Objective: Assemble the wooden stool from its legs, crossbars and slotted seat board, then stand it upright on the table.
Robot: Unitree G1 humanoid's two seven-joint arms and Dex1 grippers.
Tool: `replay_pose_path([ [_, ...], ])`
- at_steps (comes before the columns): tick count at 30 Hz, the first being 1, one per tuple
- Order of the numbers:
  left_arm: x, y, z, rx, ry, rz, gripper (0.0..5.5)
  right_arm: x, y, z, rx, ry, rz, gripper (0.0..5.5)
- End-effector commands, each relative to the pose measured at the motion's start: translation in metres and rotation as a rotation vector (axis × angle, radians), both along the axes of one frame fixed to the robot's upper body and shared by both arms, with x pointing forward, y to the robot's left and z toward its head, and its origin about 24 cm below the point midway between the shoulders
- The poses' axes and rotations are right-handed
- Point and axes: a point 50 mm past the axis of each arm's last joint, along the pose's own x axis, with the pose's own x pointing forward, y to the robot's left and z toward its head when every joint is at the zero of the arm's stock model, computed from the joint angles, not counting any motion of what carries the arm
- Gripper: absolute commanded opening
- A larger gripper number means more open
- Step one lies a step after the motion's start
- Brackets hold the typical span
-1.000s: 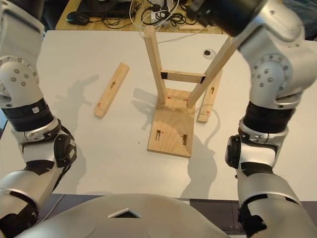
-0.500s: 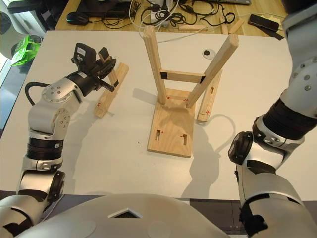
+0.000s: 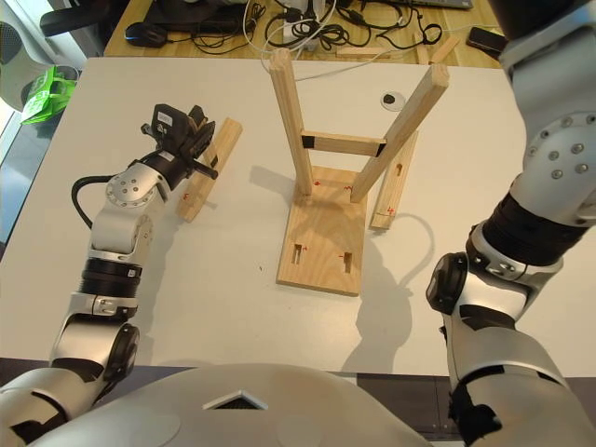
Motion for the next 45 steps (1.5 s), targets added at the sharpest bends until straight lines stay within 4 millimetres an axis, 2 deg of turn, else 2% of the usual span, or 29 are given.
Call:
replay_pose_path([
  [1, 0.003, 0.003, -0.002, 0.028, -0.023, 0.012, 0.41, -0.002, 0.004, -0.004, -0.002, 0.016, 0.033, 0.0],
  [8, 0.0, 0.005, -0.012, 0.031, -0.014, 0.011, 0.41, -0.003, 0.005, -0.006, -0.008, 0.024, 0.046, 0.0],
  [16, 0.004, 0.009, -0.006, 0.0, -0.073, 0.026, 0.41, -0.004, 0.007, -0.007, -0.012, 0.028, 0.055, 0.0],
  [22, 0.005, 0.012, -0.013, 0.013, -0.069, 0.017, 0.41, -0.003, 0.005, -0.014, -0.005, 0.052, 0.05, 0.0],
  [25, 0.004, 0.011, -0.016, -0.014, -0.052, -0.002, 0.41, 0.008, -0.012, -0.024, 0.045, 0.074, -0.076, 0.0],
  [28, 0.004, 0.012, -0.017, -0.024, -0.04, -0.008, 0.41, 0.019, -0.035, -0.023, 0.137, 0.044, -0.252, 0.0],
  [32, 0.005, 0.012, -0.024, -0.02, 0.025, -0.008, 0.41, 0.031, -0.094, -0.023, 0.343, 0.006, -0.656, 0.0],
  [34, 0.006, 0.01, -0.027, 0.019, 0.062, -0.026, 0.41, 0.032, -0.112, -0.031, 0.399, 0.031, -0.755, 0.0],
  [39, 0.005, 0.006, -0.031, 0.098, 0.149, -0.052, 0.41, 0.037, -0.122, -0.051, 0.413, 0.079, -0.821, 0.0],
  [45, 0.005, 0.007, -0.037, 0.016, 0.288, -0.009, 0.41, 0.039, -0.116, -0.054, 0.417, 0.088, -0.799, 0.0],
])
